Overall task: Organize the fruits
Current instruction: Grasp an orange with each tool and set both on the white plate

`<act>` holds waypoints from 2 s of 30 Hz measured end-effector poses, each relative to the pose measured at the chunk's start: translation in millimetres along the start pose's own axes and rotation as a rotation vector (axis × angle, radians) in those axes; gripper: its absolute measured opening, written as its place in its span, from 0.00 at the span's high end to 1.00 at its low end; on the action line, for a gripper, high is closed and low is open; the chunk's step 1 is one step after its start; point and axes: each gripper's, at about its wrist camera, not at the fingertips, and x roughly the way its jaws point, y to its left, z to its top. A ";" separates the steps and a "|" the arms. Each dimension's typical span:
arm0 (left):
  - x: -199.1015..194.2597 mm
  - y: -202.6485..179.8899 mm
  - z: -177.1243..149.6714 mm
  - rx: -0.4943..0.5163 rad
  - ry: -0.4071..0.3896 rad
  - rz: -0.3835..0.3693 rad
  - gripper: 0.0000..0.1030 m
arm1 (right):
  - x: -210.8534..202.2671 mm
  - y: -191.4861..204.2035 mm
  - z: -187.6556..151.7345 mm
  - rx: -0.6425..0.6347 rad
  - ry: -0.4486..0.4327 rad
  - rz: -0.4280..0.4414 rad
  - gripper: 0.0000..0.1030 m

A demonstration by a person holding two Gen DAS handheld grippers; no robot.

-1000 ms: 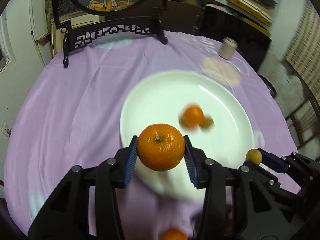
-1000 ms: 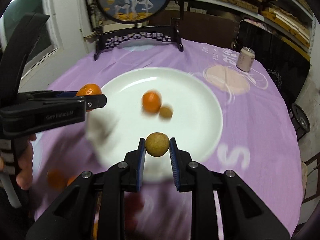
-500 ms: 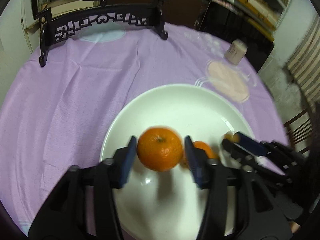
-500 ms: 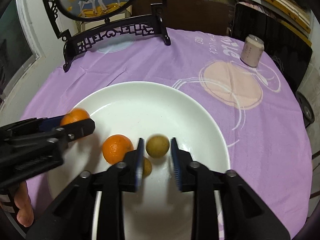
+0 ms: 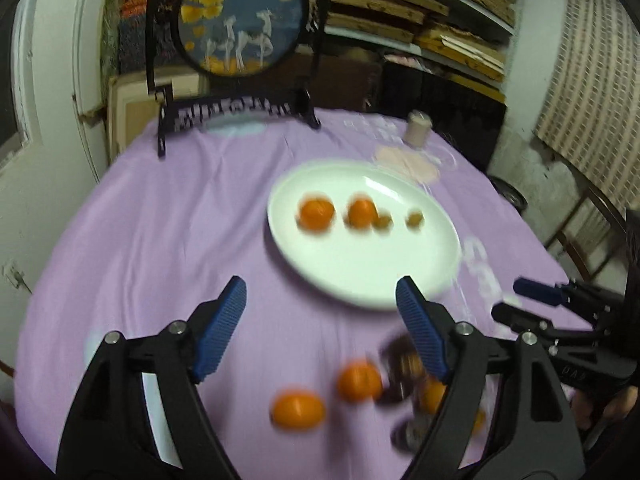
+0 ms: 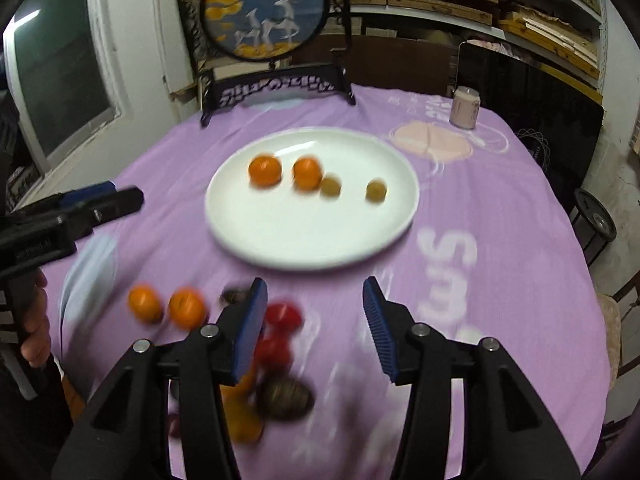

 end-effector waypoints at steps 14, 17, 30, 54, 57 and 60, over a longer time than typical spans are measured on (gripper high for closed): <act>-15.8 34.0 -66.7 -0.047 0.101 0.069 0.23 | -19.4 43.6 -77.9 -0.077 0.104 0.088 0.49; -13.9 34.7 -71.0 -0.041 0.113 0.067 0.23 | -11.4 43.5 -80.8 -0.055 0.114 0.119 0.53; -9.8 30.6 -76.5 -0.016 0.139 0.086 0.23 | 15.2 38.0 -77.2 -0.014 0.136 0.096 0.65; 28.0 16.2 -74.2 -0.030 0.199 0.011 0.58 | 0.1 27.9 -80.4 0.014 0.106 0.102 0.65; 15.5 11.5 -71.9 -0.021 0.175 -0.007 0.58 | 0.6 27.2 -78.8 0.016 0.105 0.100 0.65; 5.1 5.0 -66.6 -0.004 0.153 -0.029 0.58 | 0.4 28.6 -74.6 0.008 0.100 0.098 0.65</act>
